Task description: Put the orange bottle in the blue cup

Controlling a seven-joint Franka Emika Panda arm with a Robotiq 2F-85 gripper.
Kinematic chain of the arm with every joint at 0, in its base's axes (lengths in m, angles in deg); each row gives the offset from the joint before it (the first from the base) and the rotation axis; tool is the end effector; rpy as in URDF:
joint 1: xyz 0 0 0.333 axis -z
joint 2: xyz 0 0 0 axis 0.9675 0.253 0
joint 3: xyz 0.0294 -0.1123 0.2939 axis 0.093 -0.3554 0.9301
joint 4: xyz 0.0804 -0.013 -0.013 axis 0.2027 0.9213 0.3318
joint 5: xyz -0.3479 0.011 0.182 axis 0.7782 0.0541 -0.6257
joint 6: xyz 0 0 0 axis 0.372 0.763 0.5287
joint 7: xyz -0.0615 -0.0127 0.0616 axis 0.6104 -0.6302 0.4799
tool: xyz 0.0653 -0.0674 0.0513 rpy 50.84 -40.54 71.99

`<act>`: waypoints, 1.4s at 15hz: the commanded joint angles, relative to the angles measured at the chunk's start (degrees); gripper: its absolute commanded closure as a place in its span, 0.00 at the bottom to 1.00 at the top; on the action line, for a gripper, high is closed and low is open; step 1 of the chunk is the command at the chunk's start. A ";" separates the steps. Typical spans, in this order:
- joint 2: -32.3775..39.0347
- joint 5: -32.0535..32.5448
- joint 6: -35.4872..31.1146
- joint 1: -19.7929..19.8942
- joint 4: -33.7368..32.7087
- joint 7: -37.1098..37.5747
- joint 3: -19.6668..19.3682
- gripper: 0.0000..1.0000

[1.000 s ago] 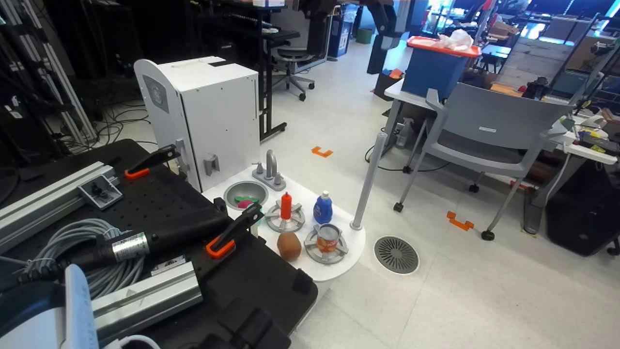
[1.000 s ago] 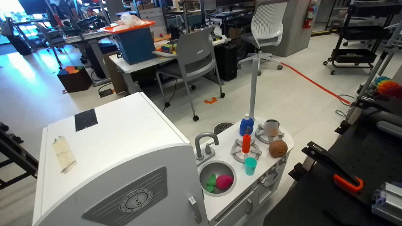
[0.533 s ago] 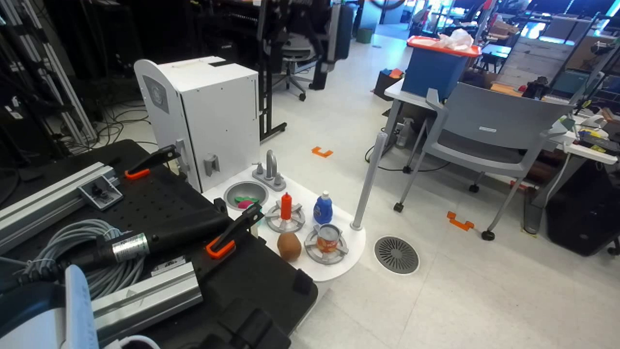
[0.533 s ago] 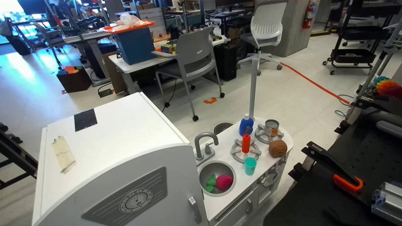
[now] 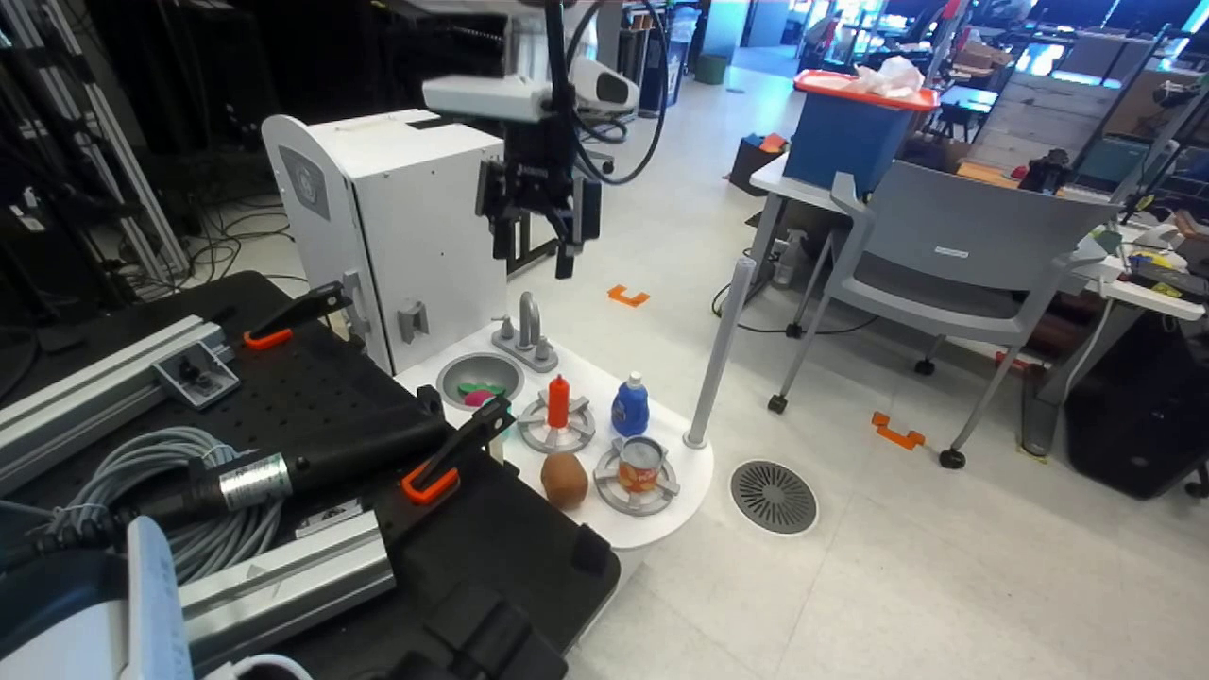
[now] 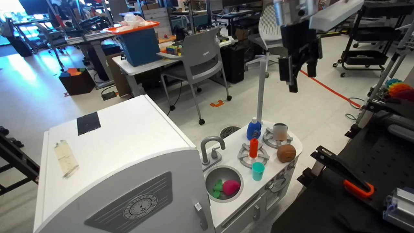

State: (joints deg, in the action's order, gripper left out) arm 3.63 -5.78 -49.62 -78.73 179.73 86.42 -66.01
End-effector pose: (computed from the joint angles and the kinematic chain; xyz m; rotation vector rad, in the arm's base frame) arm 0.5451 0.0140 0.1815 2.9509 0.0979 -0.3778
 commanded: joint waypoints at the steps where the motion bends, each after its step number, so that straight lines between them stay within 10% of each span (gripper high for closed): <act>1: 14.14 2.79 -3.47 -1.68 -12.96 2.13 -1.74 0.00; 21: 54.95 -6.35 -3.57 -7.48 -51.92 10.83 -3.16 0.00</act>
State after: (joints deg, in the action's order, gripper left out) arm 53.50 -10.86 -55.18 -84.71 134.41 94.95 -67.94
